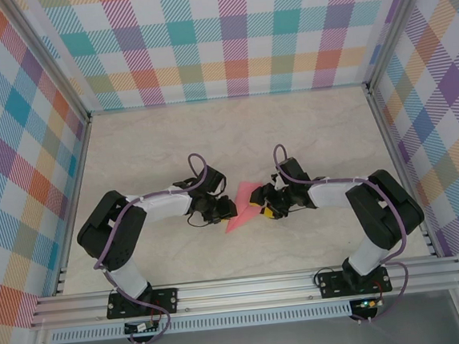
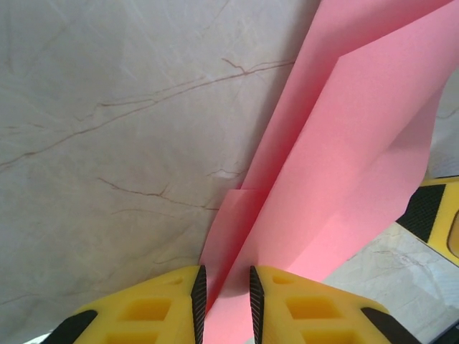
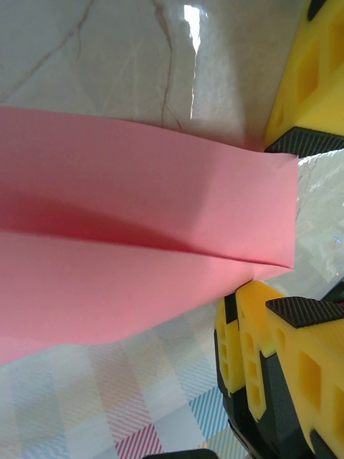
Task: Fold a paper plane with a square sheet of paper (pick it up from the middle)
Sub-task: Fourth fold the wing at the center of the table.
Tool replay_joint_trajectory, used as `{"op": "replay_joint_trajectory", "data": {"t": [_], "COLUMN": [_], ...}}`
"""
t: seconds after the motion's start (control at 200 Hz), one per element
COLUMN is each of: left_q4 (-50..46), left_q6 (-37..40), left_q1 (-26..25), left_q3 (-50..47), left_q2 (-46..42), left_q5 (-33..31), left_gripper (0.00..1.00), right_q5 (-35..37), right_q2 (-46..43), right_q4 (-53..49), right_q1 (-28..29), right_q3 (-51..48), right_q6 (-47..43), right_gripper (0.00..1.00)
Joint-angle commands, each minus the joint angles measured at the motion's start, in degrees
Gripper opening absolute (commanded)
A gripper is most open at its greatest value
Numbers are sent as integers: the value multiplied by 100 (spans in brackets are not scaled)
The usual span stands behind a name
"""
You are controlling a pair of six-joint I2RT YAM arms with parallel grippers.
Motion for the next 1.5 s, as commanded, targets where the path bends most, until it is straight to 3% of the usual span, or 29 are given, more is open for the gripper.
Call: {"op": "replay_joint_trajectory", "data": {"t": [0.0, 0.275, 1.065, 1.495], "left_q4": [226, 375, -359, -445], "left_q6": [-177, -338, -13, 208], "left_q1": [76, 75, 171, 304], "left_q3": [-80, -149, -4, -42], "left_q2": [62, 53, -326, -350], "left_q5": [222, 323, -566, -488], "left_gripper": [25, 26, 32, 34], "right_q5": [-55, -189, 105, 15], "right_q2": [24, 27, 225, 371], "right_q4": [199, 630, 869, 1167], "right_q1": [72, 72, 72, 99], "right_q3": [81, 69, -5, -14], "right_q6": [-53, 2, -201, -124], "right_gripper": [57, 58, 55, 55]}}
